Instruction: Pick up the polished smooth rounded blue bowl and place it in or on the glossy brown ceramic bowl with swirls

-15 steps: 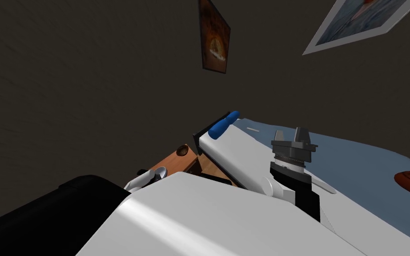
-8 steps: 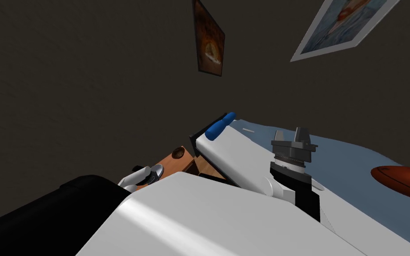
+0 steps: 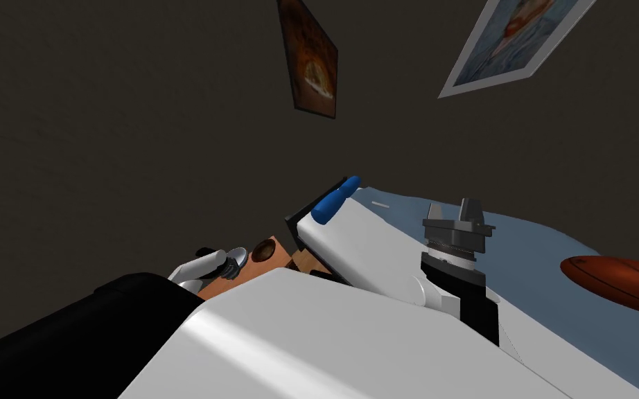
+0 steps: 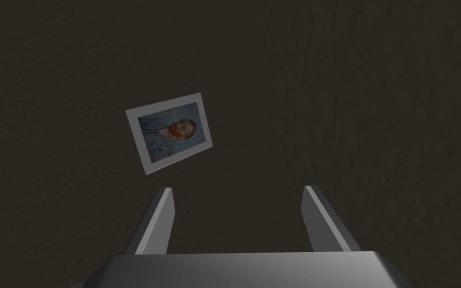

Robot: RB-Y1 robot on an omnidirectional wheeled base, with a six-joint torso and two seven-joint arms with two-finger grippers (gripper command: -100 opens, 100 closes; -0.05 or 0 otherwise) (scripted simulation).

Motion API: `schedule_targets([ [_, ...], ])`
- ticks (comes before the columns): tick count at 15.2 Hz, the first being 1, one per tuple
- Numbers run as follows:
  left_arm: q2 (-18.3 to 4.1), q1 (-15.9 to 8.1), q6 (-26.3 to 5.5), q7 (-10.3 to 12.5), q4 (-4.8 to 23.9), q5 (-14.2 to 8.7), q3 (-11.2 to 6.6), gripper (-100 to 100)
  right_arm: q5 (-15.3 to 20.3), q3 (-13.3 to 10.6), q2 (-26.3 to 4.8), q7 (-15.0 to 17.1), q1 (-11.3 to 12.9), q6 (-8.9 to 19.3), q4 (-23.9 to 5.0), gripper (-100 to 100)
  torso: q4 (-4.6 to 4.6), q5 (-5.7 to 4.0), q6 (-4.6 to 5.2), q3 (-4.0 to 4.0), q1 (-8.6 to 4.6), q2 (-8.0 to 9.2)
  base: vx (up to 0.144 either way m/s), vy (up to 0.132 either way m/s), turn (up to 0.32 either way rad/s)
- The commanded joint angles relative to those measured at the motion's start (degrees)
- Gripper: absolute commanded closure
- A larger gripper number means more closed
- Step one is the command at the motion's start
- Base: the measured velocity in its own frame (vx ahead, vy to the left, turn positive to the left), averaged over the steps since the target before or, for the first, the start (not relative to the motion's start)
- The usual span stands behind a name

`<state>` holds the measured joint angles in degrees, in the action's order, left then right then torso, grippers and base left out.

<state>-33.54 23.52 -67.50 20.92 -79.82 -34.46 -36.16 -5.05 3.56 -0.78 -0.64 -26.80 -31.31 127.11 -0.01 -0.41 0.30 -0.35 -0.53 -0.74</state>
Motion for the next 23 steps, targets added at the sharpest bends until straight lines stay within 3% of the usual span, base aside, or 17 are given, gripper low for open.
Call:
schedule_targets([
  [1,-1.53,0.53,-1.82,1.16,-2.15,-0.34,-0.49,100,0.0,0.0,0.0,0.0,0.0,0.0,0.0,0,0.0,0.0,0.0,0.0,0.0,0.0,0.134,-0.038,-0.089],
  [7,-5.32,1.93,-6.15,3.51,-6.69,-1.64,-2.02,100,0.0,0.0,0.0,0.0,0.0,0.0,0.0,0,0.01,-0.07,0.07,-0.01,-0.12,-0.04,0.151,-0.037,-0.075],
  [10,-6.07,3.03,-8.98,4.07,-9.22,-2.27,-2.82,100,0.0,0.0,0.0,0.0,-0.01,0.0,0.0,0,-0.03,-0.09,0.03,-0.08,-0.22,-0.14,0.184,-0.046,-0.036],
  [15,-5.06,4.44,-12.91,3.54,-12.5,-2.89,-3.59,100,0.0,0.0,0.0,0.0,0.01,0.0,0.0,0,0.04,-0.05,-0.13,0.23,-0.14,0.44,0.087,-0.027,0.021],
  [23,-1.39,6.67,-19.3,1.33,-17.68,-3.78,-4.66,100,0.0,0.0,0.0,0.0,0.02,0.0,0.0,0,0.07,0.03,-0.23,0.42,0.03,0.82,0.016,0.0,0.045],
])
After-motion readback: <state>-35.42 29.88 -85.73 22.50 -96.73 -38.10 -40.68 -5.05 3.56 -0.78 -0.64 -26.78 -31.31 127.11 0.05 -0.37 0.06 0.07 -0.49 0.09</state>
